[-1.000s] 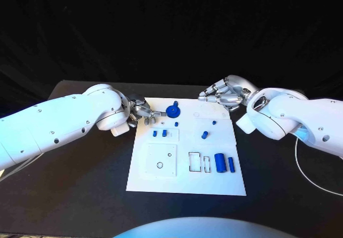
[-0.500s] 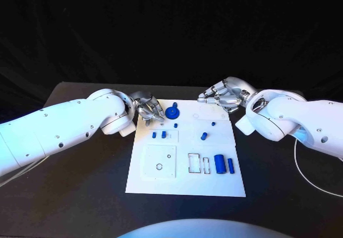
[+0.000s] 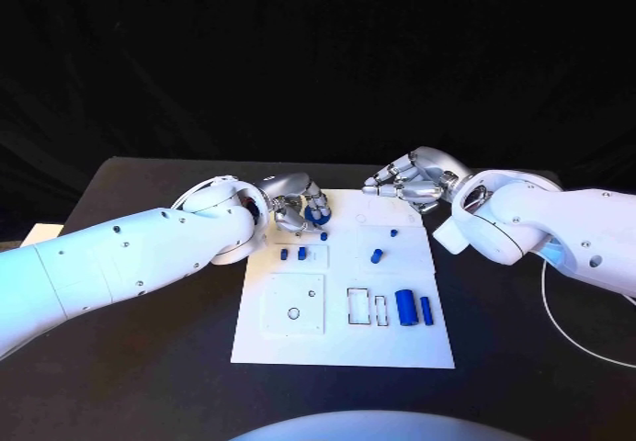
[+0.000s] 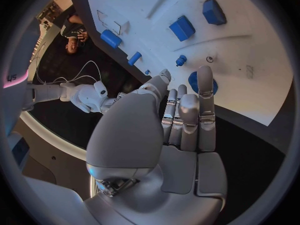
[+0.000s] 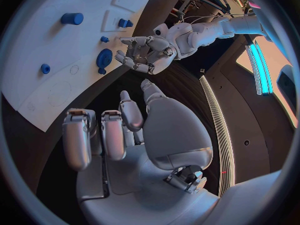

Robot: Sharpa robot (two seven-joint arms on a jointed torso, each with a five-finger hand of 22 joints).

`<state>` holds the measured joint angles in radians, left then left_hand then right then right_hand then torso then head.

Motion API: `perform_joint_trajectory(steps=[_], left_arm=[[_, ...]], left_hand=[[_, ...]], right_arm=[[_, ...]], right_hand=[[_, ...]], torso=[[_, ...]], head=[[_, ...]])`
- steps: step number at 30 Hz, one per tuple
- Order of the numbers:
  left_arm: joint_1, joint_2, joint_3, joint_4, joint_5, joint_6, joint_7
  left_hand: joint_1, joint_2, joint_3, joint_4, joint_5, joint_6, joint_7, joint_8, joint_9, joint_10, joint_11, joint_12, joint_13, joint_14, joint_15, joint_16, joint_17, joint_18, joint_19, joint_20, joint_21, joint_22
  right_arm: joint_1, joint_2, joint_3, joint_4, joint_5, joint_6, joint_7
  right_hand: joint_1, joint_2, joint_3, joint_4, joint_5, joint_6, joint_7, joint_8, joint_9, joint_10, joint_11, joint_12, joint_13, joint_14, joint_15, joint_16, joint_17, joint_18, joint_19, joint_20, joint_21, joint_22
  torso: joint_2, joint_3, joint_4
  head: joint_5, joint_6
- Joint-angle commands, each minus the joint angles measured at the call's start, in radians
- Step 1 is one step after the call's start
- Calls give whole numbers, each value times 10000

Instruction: Assemble the parts on the task board

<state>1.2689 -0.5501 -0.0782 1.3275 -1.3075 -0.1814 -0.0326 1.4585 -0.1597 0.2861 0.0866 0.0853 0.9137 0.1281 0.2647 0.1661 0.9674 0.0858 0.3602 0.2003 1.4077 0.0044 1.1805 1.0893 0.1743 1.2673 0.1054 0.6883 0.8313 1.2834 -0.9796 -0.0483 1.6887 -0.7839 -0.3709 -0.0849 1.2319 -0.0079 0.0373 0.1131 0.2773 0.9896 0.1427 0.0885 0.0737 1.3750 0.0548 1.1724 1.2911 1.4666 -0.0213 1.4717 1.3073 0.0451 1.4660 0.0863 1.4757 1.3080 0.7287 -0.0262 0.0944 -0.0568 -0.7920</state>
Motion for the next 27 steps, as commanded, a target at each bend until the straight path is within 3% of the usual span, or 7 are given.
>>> perform_joint_trajectory(steps=[1,2,3,7,27], left_arm=[[-26,130,-14,-88,-1345,110,134],[-36,196,-21,-139,-1476,270,34],[-41,237,-23,-170,-1552,372,-27],[-54,411,-29,-312,-1783,734,-243],[-109,1042,-34,-1015,-2147,1490,-642]], left_hand=[[-127,35,2,70,-13,212,-20,-128,-98,199,-25,-120,-181,514,-60,987,985,-275,718,-37,1369,1096],[-144,48,34,79,-3,394,-29,-209,-160,397,-70,-200,-309,752,-102,1486,1491,-432,1138,-83,2298,1859],[-165,53,46,91,-4,486,-39,-244,-186,491,-91,-243,-369,797,-117,1580,1563,-492,1279,-102,2647,2152],[-233,51,73,127,-5,709,-61,-378,-271,742,-134,-421,-555,873,-156,1716,1605,-625,1562,-152,3417,2811],[-195,137,320,76,0,1224,-107,-660,-421,1354,-232,-929,-933,930,-252,1572,1103,-858,1977,-255,4729,3958]], right_arm=[[-9,17,0,4,-38,129,49],[-10,21,0,3,-39,130,50],[-10,23,0,2,-39,130,51],[-11,31,0,1,-41,127,54],[-13,77,0,-5,-50,133,66]], right_hand=[[42,48,-42,-6,37,-77,-5,16,-3,-96,0,-47,-7,664,2,-30,788,-7,66,-24,-64,608],[42,48,-42,-6,37,-77,-5,16,-3,-96,0,-47,-7,664,2,-30,788,-7,66,-24,-64,608],[42,48,-42,-6,37,-77,-5,16,-3,-96,0,-47,-7,664,2,-30,788,-7,66,-24,-64,608],[42,48,-42,-6,37,-77,-5,16,-3,-96,0,-47,-7,664,2,-30,788,-7,66,-24,-64,608],[72,69,-53,-8,61,-79,-3,17,-3,-98,0,-45,-8,665,2,-29,794,-6,63,-24,-69,601]], torso=[[6,-3,-9],[8,1,-11],[6,3,-10],[5,7,-3],[-2,9,-6]], head=[[-20,18],[-19,15],[-20,9],[-29,4],[-53,-48]])
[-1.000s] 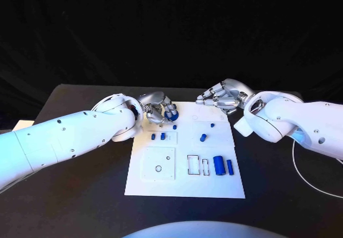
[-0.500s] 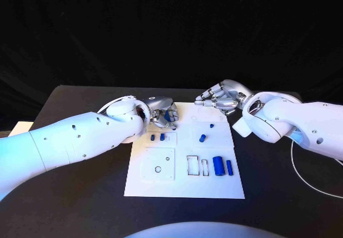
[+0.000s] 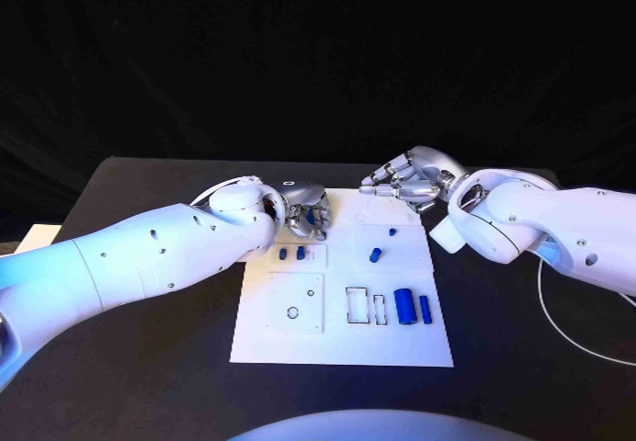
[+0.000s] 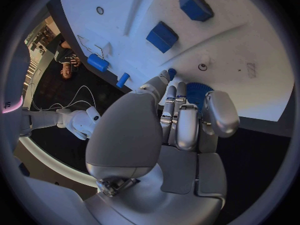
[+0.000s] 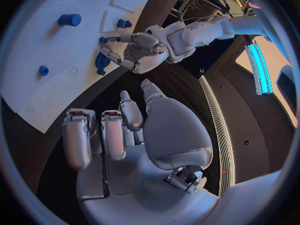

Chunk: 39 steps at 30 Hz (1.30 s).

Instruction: Assemble the parts on the task board

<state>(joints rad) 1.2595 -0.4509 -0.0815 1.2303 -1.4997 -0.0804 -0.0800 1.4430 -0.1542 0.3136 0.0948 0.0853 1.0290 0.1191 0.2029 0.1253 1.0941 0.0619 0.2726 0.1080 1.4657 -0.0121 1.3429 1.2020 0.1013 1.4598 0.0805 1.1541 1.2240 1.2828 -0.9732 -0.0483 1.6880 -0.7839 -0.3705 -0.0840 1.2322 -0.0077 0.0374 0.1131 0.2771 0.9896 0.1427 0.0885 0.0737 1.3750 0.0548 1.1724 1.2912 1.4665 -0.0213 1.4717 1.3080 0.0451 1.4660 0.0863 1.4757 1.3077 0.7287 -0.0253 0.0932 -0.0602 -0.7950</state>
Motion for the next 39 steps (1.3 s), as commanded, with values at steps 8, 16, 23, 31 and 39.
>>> perform_joint_trajectory(steps=[8,16,23,31,39], left_arm=[[-28,190,-4,-137,-245,668,-158],[-30,338,-6,-264,-195,793,-231],[-31,409,-9,-380,-203,1102,-414],[-34,454,-10,-395,-276,1257,-528],[-68,264,30,-163,-90,594,-315]], left_hand=[[-27,85,85,-29,-1,111,-25,-78,-30,152,-3,-111,-45,352,-95,-66,-74,-137,63,-17,126,85],[-20,139,171,-48,4,157,-15,-147,-62,254,-11,-201,-94,359,-105,-56,-108,-146,65,-25,180,146],[318,349,618,-331,18,336,38,-229,-99,519,-21,-317,-147,368,-127,-22,-153,-155,53,-45,252,240],[625,444,1246,-841,25,680,49,-267,-113,1046,-83,-344,-88,372,-171,33,-187,-174,49,-89,392,397],[390,358,1664,-1115,19,775,106,-441,-179,1177,-56,-563,-57,364,-136,71,-247,-197,38,-79,508,537]], right_arm=[[-8,20,0,2,-50,137,54],[-8,32,0,0,-50,148,58],[-8,37,0,4,-51,157,57],[-8,40,0,11,-51,163,51],[-8,41,0,12,-51,163,57]], right_hand=[[69,67,-53,-8,63,-79,-3,17,-3,-98,0,-45,-9,665,2,-29,787,-6,63,-24,-69,605],[69,67,-53,-8,63,-79,-3,17,-3,-98,0,-45,-9,665,2,-29,787,-6,63,-24,-69,605],[80,80,-62,-4,71,-76,-3,20,-2,-89,0,-26,3,665,2,-29,788,-8,68,-24,-64,615],[80,80,-62,-4,71,-76,-3,20,-2,-89,0,-26,3,665,2,-29,788,-8,68,-24,-64,615],[80,80,-62,-4,71,-76,-3,20,-2,-89,0,-26,3,665,2,-29,788,-8,68,-24,-64,615]], torso=[[-6,-2,15],[-9,-2,12],[-8,1,17],[-9,-1,18],[-23,-5,23]], head=[[-31,-24],[-18,-45],[-23,-49],[-32,-59],[-80,-39]])
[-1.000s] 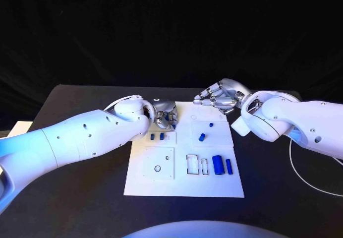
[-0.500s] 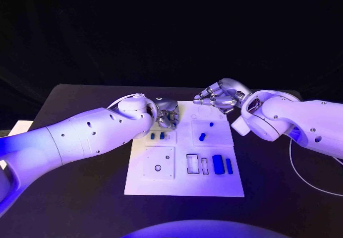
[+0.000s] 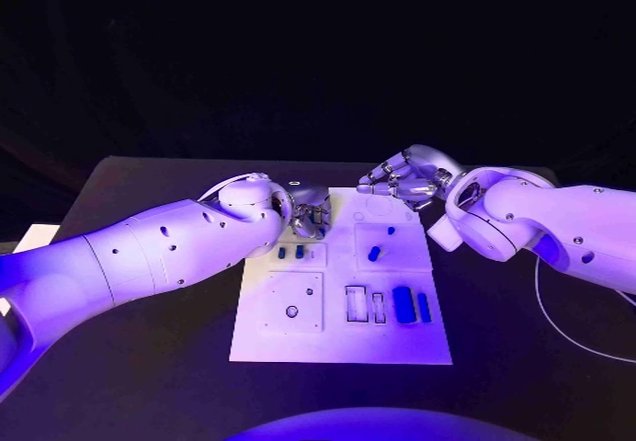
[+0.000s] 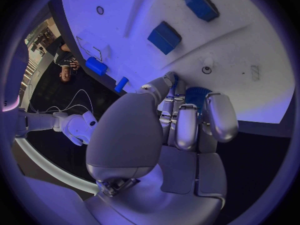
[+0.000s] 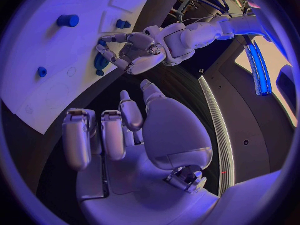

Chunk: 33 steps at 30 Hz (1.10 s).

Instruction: Assemble the parts on the task board

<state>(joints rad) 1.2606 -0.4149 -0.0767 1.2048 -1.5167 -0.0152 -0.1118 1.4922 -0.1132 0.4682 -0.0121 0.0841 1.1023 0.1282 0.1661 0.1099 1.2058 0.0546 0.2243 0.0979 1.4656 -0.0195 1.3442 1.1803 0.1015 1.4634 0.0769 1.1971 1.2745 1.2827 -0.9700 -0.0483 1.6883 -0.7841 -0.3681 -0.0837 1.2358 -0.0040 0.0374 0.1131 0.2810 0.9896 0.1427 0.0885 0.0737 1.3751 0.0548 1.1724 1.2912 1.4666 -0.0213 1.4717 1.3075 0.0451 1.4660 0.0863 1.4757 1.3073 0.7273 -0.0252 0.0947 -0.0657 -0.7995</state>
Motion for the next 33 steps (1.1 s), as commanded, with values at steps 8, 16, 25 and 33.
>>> perform_joint_trajectory(steps=[8,16,25,33], left_arm=[[-57,-714,262,841,648,-667,128],[65,-1572,511,1661,1168,-756,14],[89,-2159,549,1752,1405,-660,-72],[61,-2193,538,1535,1454,-379,-122]], left_hand=[[-276,-92,300,-124,33,103,39,-146,-51,100,44,-209,43,353,-50,56,-105,-231,38,-23,245,187],[-399,-128,366,-157,22,181,36,-165,-54,179,36,-254,56,348,-52,58,-150,-244,55,-18,321,259],[-447,-145,377,-161,18,201,32,-174,-56,197,33,-274,59,348,-53,64,-155,-248,59,-17,346,283],[-488,-159,385,-165,15,218,27,-183,-57,212,30,-292,62,346,-55,65,-166,-250,60,-17,356,295]], right_arm=[[-6,-5,0,9,-49,133,57],[-6,-38,0,16,-50,130,54],[-6,-72,0,18,-50,136,61],[-7,-70,0,17,-50,139,64]], right_hand=[[44,43,-62,-3,32,-76,-3,20,-2,-89,1,-26,2,665,2,-29,793,-8,68,-24,-64,619],[44,43,-62,-3,32,-76,-3,20,-2,-89,1,-26,2,665,2,-29,793,-8,68,-24,-64,619],[44,43,-62,-3,32,-76,-3,20,-2,-89,1,-26,2,665,2,-29,793,-8,68,-24,-64,619],[44,43,-62,-3,32,-76,-3,20,-2,-89,1,-26,2,665,2,-29,793,-8,68,-24,-64,619]], torso=[[-11,3,16],[-9,2,22],[-4,-16,9],[5,-15,6]], head=[[-9,44],[8,53],[49,58],[65,47]])
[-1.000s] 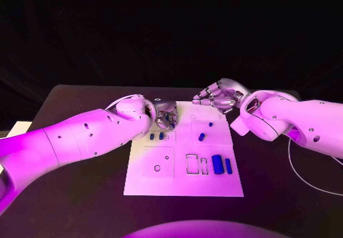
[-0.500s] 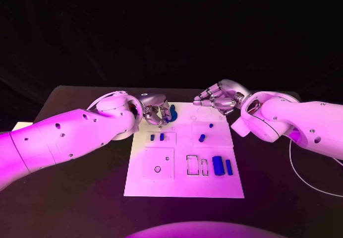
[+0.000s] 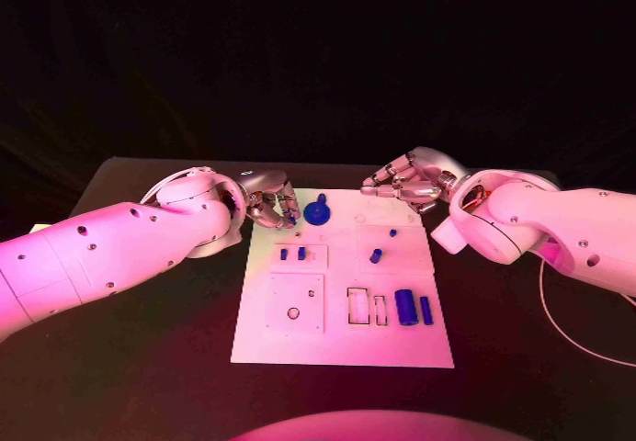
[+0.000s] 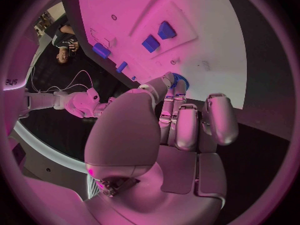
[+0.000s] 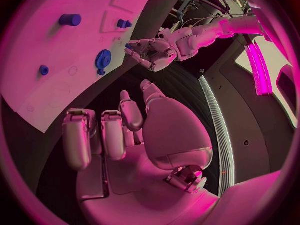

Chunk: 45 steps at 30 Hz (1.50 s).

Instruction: Assemble the parts on the task board

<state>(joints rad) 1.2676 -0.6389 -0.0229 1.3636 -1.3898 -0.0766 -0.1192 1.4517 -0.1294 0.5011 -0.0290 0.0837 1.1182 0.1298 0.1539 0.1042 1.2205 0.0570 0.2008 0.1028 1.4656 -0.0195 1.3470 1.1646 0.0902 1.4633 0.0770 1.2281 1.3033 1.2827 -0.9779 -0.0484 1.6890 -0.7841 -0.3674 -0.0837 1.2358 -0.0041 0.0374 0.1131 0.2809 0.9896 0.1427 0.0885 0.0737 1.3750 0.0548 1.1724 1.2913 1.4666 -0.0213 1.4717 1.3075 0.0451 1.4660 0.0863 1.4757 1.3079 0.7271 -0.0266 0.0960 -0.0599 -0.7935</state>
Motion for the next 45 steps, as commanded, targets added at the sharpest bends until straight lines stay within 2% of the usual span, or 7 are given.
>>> perform_joint_trajectory(steps=[1,11,22,25,35,45], left_arm=[[-15,70,-4,-88,187,273,-49],[-88,260,-52,-304,194,418,-3],[-108,347,-94,-323,172,726,39],[-115,364,-100,-322,155,771,48],[-142,500,-104,-483,-216,750,47],[-174,629,-121,-597,-423,919,4]], left_hand=[[-82,3,56,4,19,58,11,-60,0,64,6,-56,12,346,-56,38,-8,-138,61,-17,46,7],[-146,-9,61,7,14,72,7,-77,-4,78,3,-86,15,340,-57,29,-42,-138,58,-17,53,18],[-175,-17,59,7,10,82,3,-83,-5,90,-1,-97,17,338,-58,31,-48,-138,56,-17,54,22],[-195,-23,55,9,8,87,1,-87,-6,96,-2,-104,19,337,-59,32,-51,-137,54,-17,52,23],[-213,-35,50,3,5,89,-6,-94,-8,102,-6,-113,21,335,-60,30,-60,-142,59,-17,75,43],[-225,-40,50,-10,4,108,-21,-96,-7,127,-19,-117,28,336,-66,41,-51,-142,58,-18,80,51]], right_arm=[[-7,10,0,10,-51,133,65],[-10,23,0,6,-51,139,69],[-10,36,0,9,-51,144,72],[-11,42,0,7,-51,149,75],[-12,36,0,10,-51,153,76],[-12,31,0,6,-51,160,78]], right_hand=[[44,44,-62,-3,33,-76,-3,20,-2,-89,0,-26,2,665,2,-29,793,-9,68,-24,-64,613],[58,72,-87,12,46,-68,-3,27,0,-89,0,-24,0,665,2,-33,791,-7,67,-24,-68,608],[58,72,-87,12,46,-68,-3,27,0,-89,0,-24,0,665,2,-33,791,-7,67,-24,-68,608],[58,72,-87,12,46,-68,-3,27,0,-89,0,-24,0,665,2,-33,791,-7,67,-24,-68,608],[58,72,-87,12,46,-68,-3,27,0,-89,0,-24,0,665,2,-33,791,-7,67,-24,-68,608],[58,72,-87,12,46,-68,-3,27,0,-89,0,-24,0,665,2,-33,791,-7,67,-24,-68,608]], torso=[[8,1,-12],[6,12,-11],[7,12,-12],[18,7,-28],[7,10,-8],[12,12,-20]], head=[[11,-12],[-2,-28],[10,-41],[-2,-31],[-21,-69],[-18,-91]])
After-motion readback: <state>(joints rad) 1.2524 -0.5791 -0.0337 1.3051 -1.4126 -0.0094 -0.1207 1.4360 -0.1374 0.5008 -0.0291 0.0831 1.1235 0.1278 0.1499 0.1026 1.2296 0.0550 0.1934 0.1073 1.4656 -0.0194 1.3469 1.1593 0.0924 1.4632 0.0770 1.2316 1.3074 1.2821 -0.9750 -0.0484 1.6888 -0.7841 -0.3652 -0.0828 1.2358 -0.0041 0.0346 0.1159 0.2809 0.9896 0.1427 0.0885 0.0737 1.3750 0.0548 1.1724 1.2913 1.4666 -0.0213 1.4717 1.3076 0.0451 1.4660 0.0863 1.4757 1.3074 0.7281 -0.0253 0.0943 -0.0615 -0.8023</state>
